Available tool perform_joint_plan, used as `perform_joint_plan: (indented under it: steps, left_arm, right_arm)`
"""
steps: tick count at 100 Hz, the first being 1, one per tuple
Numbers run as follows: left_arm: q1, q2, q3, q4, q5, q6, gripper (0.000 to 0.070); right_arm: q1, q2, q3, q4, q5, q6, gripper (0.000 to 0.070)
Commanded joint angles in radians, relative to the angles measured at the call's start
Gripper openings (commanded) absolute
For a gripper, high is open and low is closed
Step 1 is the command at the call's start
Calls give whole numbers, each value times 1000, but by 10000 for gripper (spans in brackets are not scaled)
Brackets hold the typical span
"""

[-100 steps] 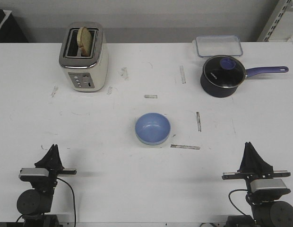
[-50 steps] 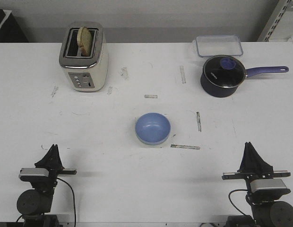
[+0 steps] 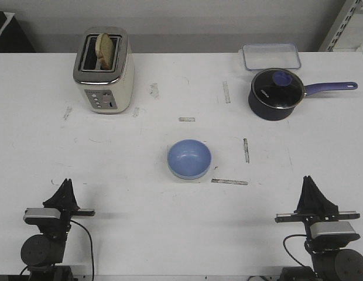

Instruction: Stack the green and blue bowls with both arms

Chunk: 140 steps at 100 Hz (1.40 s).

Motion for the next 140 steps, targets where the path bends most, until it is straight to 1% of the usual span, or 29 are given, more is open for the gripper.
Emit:
perform_joint_plan:
  steps: [1, 12, 18, 40, 50, 70, 80, 89, 140]
  left_arm:
    - [0, -2, -22, 16, -3, 7, 1]
    - [0, -2, -22, 16, -3, 7, 1]
    - [0, -2, -22, 16, -3, 7, 1]
    - [0, -2, -22, 16, -3, 7, 1]
    - [0, -2, -22, 16, -3, 7, 1]
    - [0, -2, -22, 16, -3, 7, 1]
    - [0, -2, -22, 16, -3, 7, 1]
    - [0, -2, -22, 16, -3, 7, 1]
    - [0, -2, -22, 16, -3, 7, 1]
  right_arm:
    - [-1, -11, 6, -9, 0, 9, 9]
    - [-1, -16, -13, -23, 2, 8, 9]
    - [-1, -22, -51, 3, 10, 9, 9]
    - [-1, -48, -267, 223, 16, 10, 9]
    - [-2, -66, -343, 273, 22, 10, 9]
    - [-2, -67, -385, 278, 23, 9, 9]
    - [-3, -67, -417, 320, 22, 10, 9]
    - [-3, -67, -418, 301, 15, 10, 9]
    - [-3, -67, -418, 303, 16, 10, 9]
